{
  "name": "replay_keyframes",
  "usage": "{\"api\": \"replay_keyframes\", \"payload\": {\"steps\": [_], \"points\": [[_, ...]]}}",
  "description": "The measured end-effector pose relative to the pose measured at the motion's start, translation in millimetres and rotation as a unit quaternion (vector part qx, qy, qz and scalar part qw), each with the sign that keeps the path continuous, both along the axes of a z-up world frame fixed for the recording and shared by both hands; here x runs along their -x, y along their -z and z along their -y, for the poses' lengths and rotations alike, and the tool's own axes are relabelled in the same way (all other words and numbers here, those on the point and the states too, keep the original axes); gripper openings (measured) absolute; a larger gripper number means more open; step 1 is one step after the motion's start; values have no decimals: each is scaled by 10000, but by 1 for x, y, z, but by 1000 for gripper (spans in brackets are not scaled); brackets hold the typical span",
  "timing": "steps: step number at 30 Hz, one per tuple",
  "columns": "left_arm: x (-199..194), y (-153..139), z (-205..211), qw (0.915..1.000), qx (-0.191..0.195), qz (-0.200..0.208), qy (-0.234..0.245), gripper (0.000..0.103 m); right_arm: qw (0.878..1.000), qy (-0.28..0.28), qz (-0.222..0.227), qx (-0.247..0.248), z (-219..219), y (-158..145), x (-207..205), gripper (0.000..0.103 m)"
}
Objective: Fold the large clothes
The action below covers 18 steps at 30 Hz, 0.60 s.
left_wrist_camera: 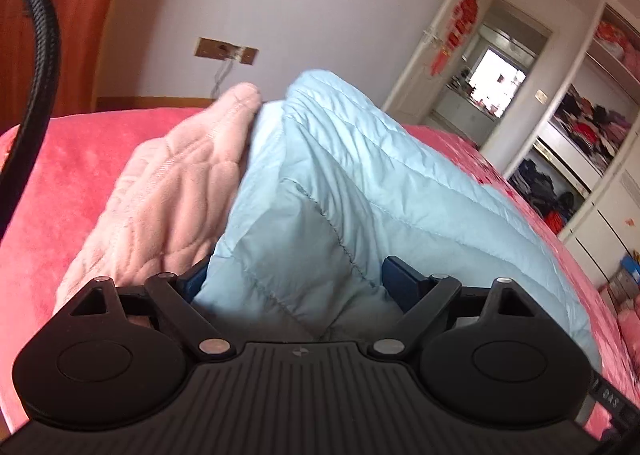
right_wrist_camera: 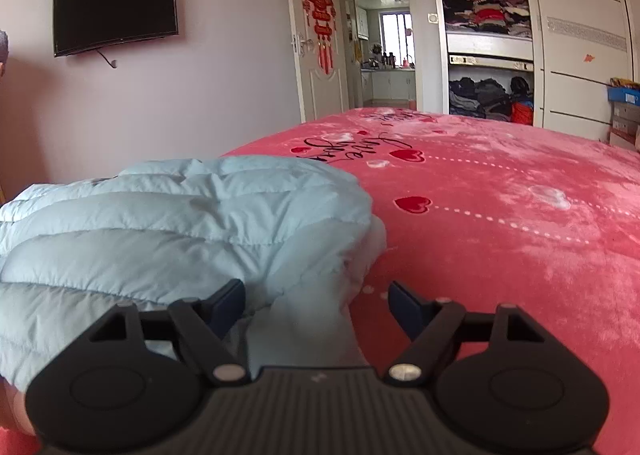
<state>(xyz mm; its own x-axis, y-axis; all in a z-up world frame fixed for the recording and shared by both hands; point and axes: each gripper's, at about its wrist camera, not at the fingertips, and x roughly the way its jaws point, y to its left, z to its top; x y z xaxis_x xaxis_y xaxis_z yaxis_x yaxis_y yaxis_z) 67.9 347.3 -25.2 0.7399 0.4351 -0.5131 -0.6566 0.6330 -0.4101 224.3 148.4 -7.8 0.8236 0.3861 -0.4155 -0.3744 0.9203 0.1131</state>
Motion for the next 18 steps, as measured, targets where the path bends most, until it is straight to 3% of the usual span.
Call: {"api": "replay_keyframes", "payload": {"steps": [4, 8, 11, 14, 18], "points": [[22, -3, 21, 9945, -58, 112, -1037, 103, 9987, -136, 405, 259, -10, -5, 18, 84], [42, -4, 41, 9919, -168, 105, -1253, 103, 9952, -380, 749, 493, -20, -12, 33, 91], [46, 3, 43, 9942, 118, 182, -1049, 103, 9927, -634, 844, 585, -24, -14, 40, 92], [43, 11, 28, 9928, 644, 446, -906, 103, 9898, -794, 927, 736, -29, -14, 43, 94], [28, 11, 11, 9911, 860, 691, -750, 103, 9880, -885, 938, 855, -36, -11, 38, 96]]}}
